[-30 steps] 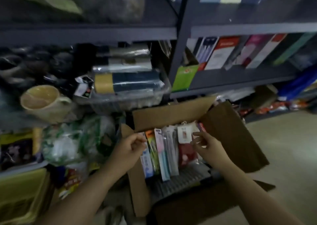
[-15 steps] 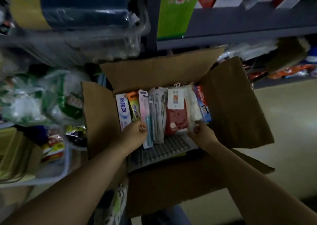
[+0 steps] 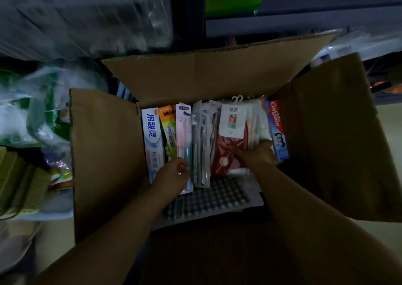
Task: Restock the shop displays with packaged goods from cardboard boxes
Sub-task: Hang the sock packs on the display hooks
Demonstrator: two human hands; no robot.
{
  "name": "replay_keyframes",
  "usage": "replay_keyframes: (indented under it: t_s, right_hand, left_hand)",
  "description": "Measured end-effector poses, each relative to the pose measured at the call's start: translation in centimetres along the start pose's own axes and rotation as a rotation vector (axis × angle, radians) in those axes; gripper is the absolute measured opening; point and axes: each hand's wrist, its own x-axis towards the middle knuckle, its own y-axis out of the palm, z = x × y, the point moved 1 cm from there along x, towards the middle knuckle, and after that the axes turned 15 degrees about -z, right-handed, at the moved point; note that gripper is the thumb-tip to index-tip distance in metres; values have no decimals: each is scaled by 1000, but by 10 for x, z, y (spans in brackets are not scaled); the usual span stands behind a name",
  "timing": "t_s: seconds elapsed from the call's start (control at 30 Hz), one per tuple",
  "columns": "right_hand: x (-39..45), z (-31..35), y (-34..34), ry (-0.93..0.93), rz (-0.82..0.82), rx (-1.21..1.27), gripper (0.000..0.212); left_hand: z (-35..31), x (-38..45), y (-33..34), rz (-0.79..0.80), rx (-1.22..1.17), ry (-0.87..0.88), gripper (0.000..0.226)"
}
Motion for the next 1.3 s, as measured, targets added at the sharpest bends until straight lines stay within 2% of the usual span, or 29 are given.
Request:
replay_keyframes:
  t_s: [0.17,0.37,0.47,0.57,0.63,0.7,0.73,0.8,0.83,0.9,0.97,1.07,1.13,1.23,1.3]
  right_hand:
    - [0,9,3,40,188,87,82]
    - [-2,11,9,61,195,229,80]
    - [-5,11,-1,61,223,323,77]
    - [-13,11,-31,51,298,437,65]
    - [-23,12,-52,16,376,432,71]
    - [-39,14,-67,-34,471,419,82]
    - [-49,14,-73,-47,522,433,81]
    - [-71,14,-79,-70,624,472,67]
    - [-82,13,-81,-77,672,484,61]
    - [-100,13,-82,-95,712,470,54]
    - [-110,9,-79,-83,707,448,55]
    - [-105,5,-77,-133,655,365,48]
    - [-82,3,-74,-154,498,316,38]
    - [-24,-7,-64,-119,162,220,51]
    - [9,-10,-53,-194,41,94,58]
  left_hand:
    - [7,4,2,-2,-61,-37,28]
    - [2,4,1,-9,-81,-2,32]
    - [-4,3,-8,10,-102,-25,28]
    - [-22,-3,-19,32,-184,-54,21]
    - [-40,-10,-23,97,-283,-77,16]
    - [-61,-18,-24,197,-369,-115,47]
    - [-70,-23,-25,257,-426,-130,65]
    - [-81,-30,-23,375,-583,-146,86]
    - [-84,-32,-21,423,-645,-151,88]
    - [-86,-39,-20,452,-723,-164,75]
    - [-80,-42,-22,416,-765,-208,57]
    - [-66,-40,-29,354,-782,-262,55]
    - [-58,-38,-34,291,-765,-296,45]
    - [-47,-33,-40,202,-767,-358,39]
    - [-39,-28,-42,167,-769,-390,33]
